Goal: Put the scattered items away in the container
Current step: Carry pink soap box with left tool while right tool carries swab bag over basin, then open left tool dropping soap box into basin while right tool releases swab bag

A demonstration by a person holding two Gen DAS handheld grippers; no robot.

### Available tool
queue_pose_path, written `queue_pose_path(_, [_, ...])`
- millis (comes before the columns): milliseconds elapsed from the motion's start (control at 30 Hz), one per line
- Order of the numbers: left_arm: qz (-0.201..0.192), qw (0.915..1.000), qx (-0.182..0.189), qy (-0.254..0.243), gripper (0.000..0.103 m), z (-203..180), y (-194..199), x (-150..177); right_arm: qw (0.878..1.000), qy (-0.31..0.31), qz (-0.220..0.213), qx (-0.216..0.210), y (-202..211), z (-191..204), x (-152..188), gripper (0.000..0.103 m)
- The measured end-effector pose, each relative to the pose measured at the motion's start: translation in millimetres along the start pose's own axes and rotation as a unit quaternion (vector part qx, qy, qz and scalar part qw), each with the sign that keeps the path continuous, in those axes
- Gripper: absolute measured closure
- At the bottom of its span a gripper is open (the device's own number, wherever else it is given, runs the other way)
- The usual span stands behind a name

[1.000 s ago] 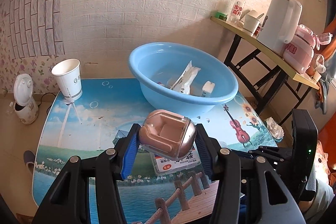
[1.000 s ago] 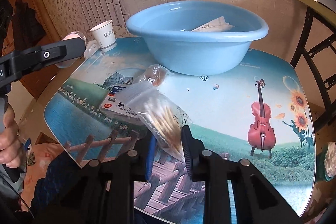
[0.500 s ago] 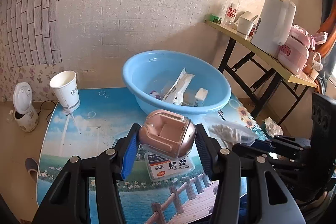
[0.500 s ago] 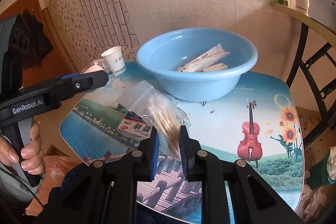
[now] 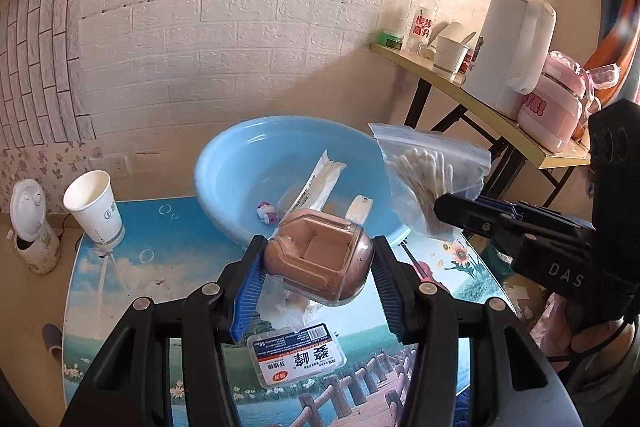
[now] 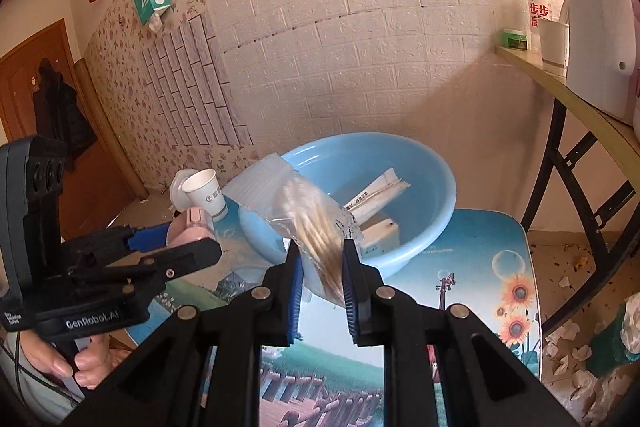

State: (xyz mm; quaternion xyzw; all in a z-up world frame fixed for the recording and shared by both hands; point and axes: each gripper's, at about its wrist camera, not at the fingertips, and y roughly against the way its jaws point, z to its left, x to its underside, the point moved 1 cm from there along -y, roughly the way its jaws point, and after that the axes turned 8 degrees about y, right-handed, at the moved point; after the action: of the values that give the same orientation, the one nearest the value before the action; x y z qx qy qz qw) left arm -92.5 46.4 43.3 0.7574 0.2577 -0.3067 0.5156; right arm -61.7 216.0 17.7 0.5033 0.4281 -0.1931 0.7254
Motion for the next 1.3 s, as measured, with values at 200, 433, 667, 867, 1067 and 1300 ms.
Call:
queue_pose_path(200, [0.011,0.9999,-0.004,-0.008,0.053,-5.0,-33.8,-11.7,1.0,-0.019,0.007,0.003,-29.8,-18.3,-11.8,0.084])
queue_pose_path(433, [0.029,0.9994,-0.013,-0.016,0.053,1.0,-73.3,-23.8,0.999,-0.035,0.024,0.006,-59.5,-36.5,-12.3,0.084])
queue_pose_path(667, [0.043,0.9985,-0.029,-0.018,0.053,7.2,-96.7,-26.5,0.998,-0.038,0.041,0.009,-83.4,-42.9,-8.3,0.084])
queue_pose_path(867, [0.054,0.9973,-0.042,-0.024,0.053,12.1,-107.1,-23.1,0.998,-0.052,0.047,0.002,-97.8,-44.4,-5.6,0.084])
queue_pose_path(1067, [0.045,0.9978,-0.041,-0.026,0.047,13.6,-100.3,-21.9,0.997,-0.051,0.058,-0.009,-114.1,-49.2,-8.2,0.084])
queue_pose_path(1300, [0.033,0.9979,-0.052,-0.023,0.039,19.4,-87.1,-23.7,0.997,-0.027,0.066,-0.009,-119.5,-41.4,-16.9,0.083])
